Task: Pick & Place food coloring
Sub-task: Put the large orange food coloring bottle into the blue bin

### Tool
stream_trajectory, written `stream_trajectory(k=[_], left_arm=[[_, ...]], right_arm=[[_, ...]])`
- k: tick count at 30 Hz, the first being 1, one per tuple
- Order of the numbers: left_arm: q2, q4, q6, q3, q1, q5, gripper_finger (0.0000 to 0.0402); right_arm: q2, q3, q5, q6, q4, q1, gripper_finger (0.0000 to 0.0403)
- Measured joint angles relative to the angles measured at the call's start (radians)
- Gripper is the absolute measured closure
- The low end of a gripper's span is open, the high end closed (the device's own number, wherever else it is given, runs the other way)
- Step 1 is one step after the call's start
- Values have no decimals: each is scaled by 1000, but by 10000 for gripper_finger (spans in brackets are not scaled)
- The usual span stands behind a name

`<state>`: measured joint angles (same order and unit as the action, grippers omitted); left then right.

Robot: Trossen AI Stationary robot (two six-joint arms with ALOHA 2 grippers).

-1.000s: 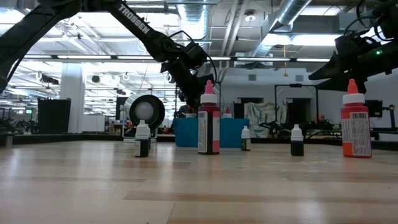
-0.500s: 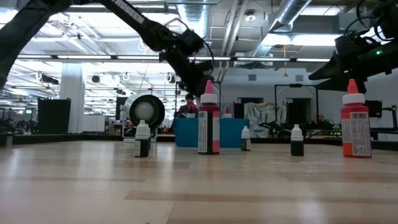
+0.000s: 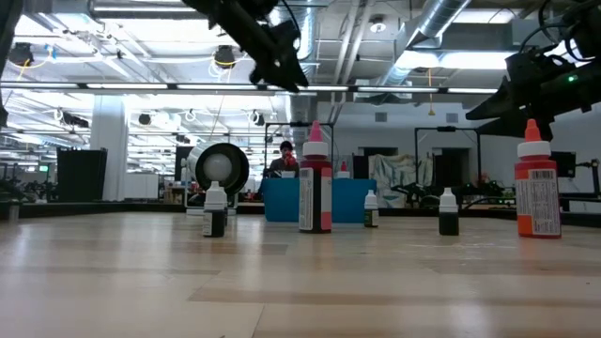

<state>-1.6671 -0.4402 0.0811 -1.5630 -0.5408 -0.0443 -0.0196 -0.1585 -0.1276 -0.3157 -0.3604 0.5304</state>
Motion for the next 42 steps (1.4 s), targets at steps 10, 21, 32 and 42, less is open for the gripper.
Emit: stream_trajectory(k=[10, 21, 32, 42], left_arm=[[133, -135, -76, 0, 96, 4, 203], [147, -156, -90, 0, 133, -1, 203], [186, -1, -119, 158, 158, -25, 206], [503, 244, -271, 609, 180, 76, 241]], right_arm=[[0, 0, 5, 0, 2, 0, 178], [0, -26, 109, -27, 6, 0, 178], [0, -118, 270, -27, 4, 0, 178], [0, -125, 289, -43, 2, -41, 178]])
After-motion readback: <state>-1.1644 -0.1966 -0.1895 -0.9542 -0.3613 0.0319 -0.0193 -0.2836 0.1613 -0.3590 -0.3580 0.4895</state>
